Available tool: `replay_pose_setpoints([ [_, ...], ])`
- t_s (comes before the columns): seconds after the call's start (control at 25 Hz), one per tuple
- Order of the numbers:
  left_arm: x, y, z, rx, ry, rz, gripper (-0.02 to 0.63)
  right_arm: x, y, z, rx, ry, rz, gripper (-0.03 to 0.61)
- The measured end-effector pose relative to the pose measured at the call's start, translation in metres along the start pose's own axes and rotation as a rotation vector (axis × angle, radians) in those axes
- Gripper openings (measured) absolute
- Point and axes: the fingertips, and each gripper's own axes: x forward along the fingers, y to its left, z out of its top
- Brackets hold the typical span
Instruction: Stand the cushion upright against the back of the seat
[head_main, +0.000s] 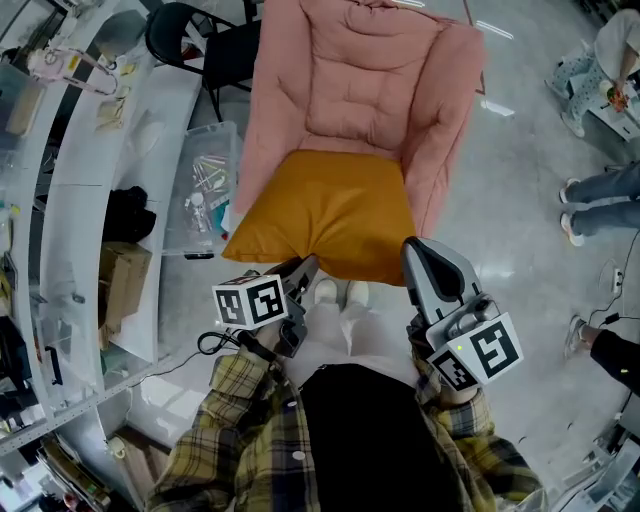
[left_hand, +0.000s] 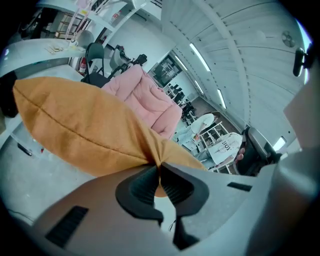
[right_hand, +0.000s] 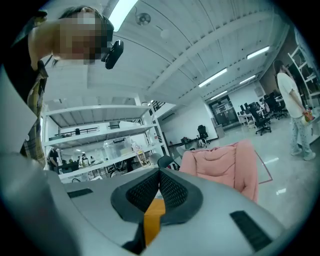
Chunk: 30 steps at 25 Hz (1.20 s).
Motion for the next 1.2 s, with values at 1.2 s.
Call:
replay_pose_setpoints([
  [1.2, 0.092, -0.035, 0.195, 0.221, 0.015, -0.078, 0.018, 0.078, -0.066, 0.035, -0.047, 0.01, -0.094, 0.017],
])
